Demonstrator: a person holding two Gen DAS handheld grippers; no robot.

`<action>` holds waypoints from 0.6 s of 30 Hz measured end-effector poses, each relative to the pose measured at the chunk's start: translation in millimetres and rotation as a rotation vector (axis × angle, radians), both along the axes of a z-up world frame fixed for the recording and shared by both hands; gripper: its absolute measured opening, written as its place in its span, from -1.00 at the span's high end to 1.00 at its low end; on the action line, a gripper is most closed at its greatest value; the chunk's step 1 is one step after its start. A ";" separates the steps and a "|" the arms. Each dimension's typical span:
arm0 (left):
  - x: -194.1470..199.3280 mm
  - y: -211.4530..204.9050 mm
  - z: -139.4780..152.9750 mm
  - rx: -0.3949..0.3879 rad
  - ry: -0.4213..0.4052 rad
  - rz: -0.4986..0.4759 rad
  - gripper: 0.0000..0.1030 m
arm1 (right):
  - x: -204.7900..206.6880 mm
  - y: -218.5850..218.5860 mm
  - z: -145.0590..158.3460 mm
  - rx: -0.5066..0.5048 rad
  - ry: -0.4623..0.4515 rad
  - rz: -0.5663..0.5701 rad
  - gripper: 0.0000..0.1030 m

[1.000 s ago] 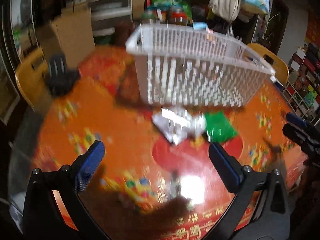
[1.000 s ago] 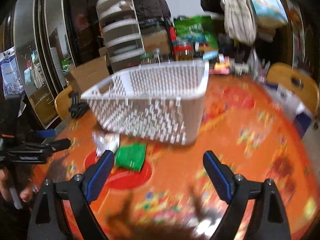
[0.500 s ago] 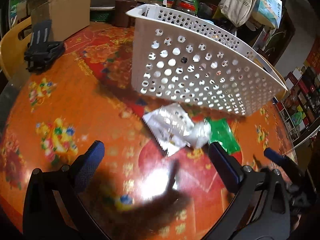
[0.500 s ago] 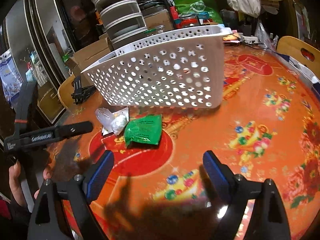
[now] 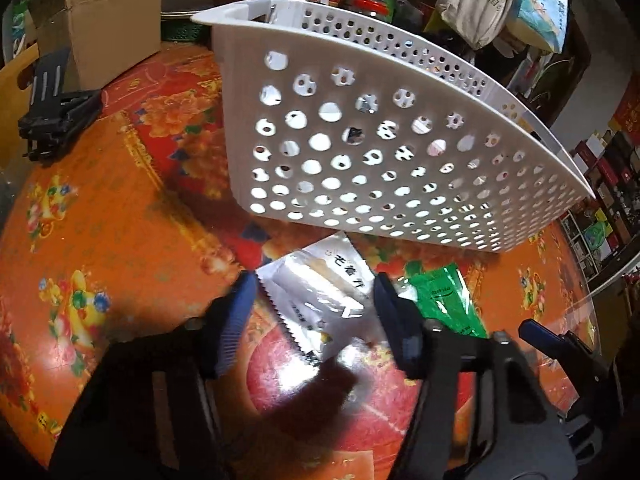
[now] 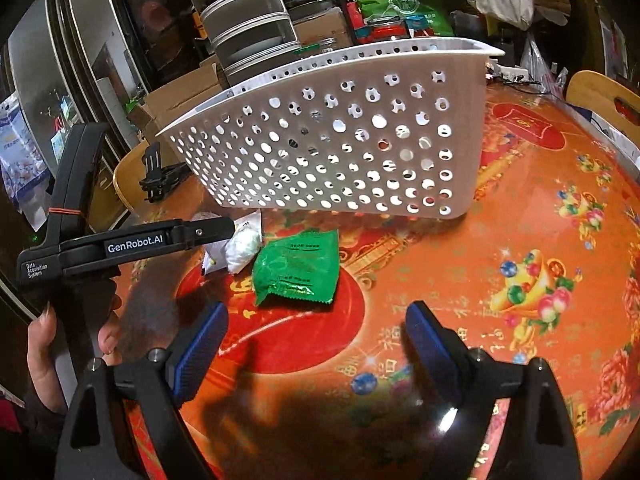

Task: Organize soft objects
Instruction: 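Grasp the clear labeled plastic bag with the left gripper while the right gripper reaches the green packet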

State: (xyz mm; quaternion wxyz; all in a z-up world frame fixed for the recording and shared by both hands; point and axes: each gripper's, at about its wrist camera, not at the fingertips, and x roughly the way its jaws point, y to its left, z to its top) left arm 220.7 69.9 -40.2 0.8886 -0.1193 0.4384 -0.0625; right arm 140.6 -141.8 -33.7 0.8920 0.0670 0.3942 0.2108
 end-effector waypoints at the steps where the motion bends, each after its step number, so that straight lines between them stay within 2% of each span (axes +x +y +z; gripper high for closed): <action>1: 0.1 -1.4 0.0 0.002 -0.007 -0.005 0.13 | 0.3 0.7 -0.1 -0.004 0.001 0.002 -0.75; 4: -2.1 -3.3 -1.1 0.027 -0.020 -0.001 0.23 | 1.9 3.8 0.4 -0.016 0.000 0.006 -0.75; 8: -9.1 5.3 1.5 0.003 -0.047 0.007 0.33 | 5.8 9.7 -1.0 -0.028 0.013 0.016 -0.75; 9: -11.1 8.0 2.7 0.000 -0.057 0.010 0.43 | 7.0 11.7 -1.4 -0.030 0.019 0.021 -0.75; 18: -24.0 36.4 9.6 -0.050 -0.121 0.034 0.51 | 24.4 30.5 -5.1 -0.064 0.052 0.040 -0.75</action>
